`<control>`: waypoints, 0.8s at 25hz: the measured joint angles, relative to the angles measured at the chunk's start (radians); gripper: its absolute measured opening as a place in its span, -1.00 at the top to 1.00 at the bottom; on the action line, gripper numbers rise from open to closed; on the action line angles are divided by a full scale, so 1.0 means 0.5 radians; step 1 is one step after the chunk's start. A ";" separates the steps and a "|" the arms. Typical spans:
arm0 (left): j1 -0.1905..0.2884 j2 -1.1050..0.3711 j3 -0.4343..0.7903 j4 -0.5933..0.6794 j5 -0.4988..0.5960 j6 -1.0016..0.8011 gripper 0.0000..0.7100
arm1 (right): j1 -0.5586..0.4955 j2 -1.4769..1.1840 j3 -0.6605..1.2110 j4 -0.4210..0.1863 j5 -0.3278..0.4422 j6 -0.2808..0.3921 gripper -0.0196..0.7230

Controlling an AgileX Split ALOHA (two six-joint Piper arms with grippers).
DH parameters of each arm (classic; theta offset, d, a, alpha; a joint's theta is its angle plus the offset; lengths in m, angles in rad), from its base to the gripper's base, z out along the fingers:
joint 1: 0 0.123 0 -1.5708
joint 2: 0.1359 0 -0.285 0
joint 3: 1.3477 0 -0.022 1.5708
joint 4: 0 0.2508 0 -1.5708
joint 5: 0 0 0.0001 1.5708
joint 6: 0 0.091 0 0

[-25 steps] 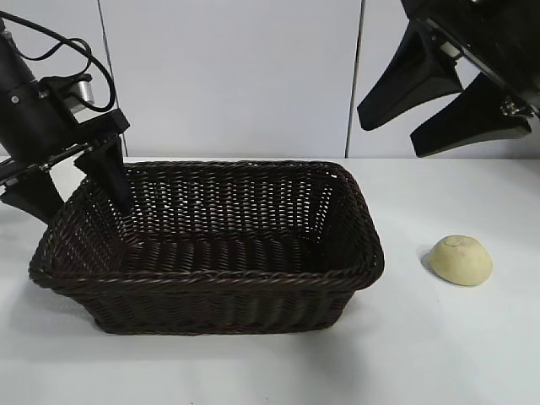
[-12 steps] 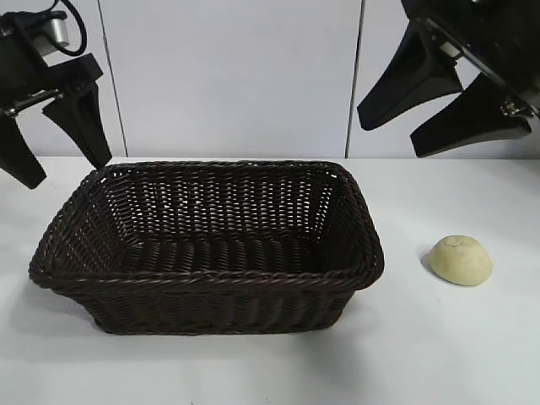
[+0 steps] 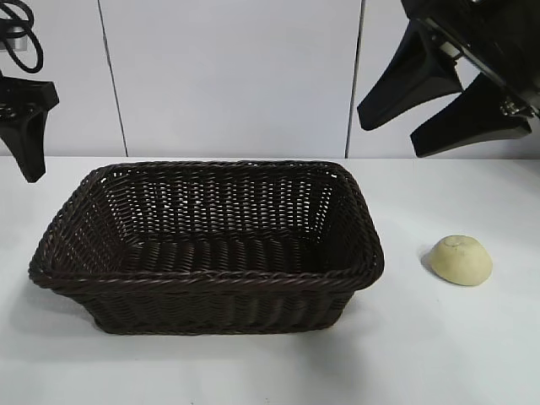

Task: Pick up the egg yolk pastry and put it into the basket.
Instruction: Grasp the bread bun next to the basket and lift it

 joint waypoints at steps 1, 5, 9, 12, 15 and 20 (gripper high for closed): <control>0.000 0.000 0.000 0.024 0.000 0.000 -0.61 | 0.000 0.000 0.000 0.000 0.000 0.000 -0.30; 0.024 0.000 0.000 0.193 0.012 -0.042 -0.61 | 0.000 0.000 0.000 0.000 0.000 0.000 -0.30; 0.095 0.000 0.000 0.207 0.071 -0.078 -0.61 | 0.000 0.000 0.000 0.000 0.000 0.000 -0.30; 0.100 0.000 0.000 0.167 0.132 -0.078 -0.61 | 0.000 0.000 0.000 0.000 0.000 0.000 -0.30; 0.100 0.000 0.000 0.099 0.209 -0.063 -0.61 | 0.000 0.000 0.000 -0.002 0.003 0.000 -0.30; 0.100 -0.059 0.000 0.079 0.224 -0.063 -0.61 | 0.000 0.000 0.000 -0.002 0.017 0.000 -0.30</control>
